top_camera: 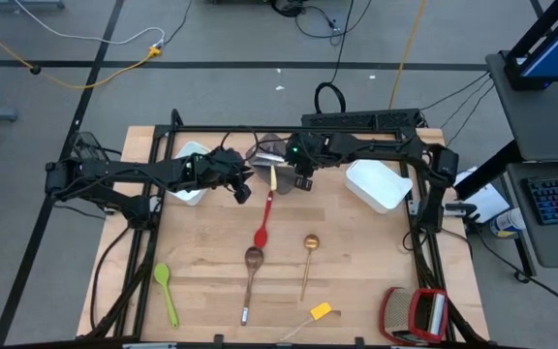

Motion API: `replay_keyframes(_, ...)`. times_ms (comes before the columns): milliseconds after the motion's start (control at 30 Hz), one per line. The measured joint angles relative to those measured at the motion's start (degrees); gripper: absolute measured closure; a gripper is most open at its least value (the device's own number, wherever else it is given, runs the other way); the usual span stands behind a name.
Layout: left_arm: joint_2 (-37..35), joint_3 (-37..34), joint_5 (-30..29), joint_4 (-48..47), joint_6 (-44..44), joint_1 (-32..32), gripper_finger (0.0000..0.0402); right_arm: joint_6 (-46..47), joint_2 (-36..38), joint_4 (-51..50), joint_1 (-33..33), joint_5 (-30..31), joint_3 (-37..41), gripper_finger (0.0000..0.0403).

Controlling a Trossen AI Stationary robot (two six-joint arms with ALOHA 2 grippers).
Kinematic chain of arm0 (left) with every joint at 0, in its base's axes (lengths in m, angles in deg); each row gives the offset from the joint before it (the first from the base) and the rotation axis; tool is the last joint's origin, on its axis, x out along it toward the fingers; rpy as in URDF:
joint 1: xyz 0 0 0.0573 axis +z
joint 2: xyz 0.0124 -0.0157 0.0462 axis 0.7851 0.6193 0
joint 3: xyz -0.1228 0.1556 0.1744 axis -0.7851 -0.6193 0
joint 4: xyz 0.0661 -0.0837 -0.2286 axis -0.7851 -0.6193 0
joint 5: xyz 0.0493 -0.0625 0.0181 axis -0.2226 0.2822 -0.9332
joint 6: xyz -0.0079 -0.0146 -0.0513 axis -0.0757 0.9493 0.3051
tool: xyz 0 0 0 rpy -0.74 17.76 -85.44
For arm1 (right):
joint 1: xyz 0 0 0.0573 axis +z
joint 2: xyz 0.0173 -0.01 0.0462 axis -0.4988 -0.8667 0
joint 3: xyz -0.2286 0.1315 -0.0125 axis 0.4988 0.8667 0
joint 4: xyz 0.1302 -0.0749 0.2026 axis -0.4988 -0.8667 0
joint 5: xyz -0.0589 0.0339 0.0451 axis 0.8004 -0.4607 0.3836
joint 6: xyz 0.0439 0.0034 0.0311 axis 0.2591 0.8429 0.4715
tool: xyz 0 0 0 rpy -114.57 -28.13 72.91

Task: Pick & Place Kitchen Items
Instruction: Put the yellow table knife into black bin, then put the gold serving spoon into the right white bin

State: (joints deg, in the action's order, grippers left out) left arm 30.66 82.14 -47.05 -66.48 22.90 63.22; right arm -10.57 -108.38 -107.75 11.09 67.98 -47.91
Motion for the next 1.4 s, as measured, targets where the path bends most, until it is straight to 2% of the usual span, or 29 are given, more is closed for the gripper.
replay_keyframes(367, 0.01, 0.0, -0.01, -0.04, 0.0, 0.0, 0.0316, 0.28, -0.02, 2.85, 0.04, 0.11, 0.0, 0.0241)
replay_keyframes(733, -0.01, 0.0, -0.01, -0.24, 0.02, 0.0, 0.0316, 2.11, 1.2, 1.16, 5.66, 0.17, 0.01, 0.024)
replay_keyframes(1133, -0.01, 0.0, 0.01, -0.48, 0.15, -0.02, 0.0316, 4.2, 3.5, -8.93, 14.47, 0.21, -0.12, 0.0243)
replay_keyframes(1400, 0.01, 0.0, 0.01, -0.5, 0.42, -0.02, 0.0316, 4.28, 5.1, -21.62, 20.42, 0.05, 0.03, 0.0246)
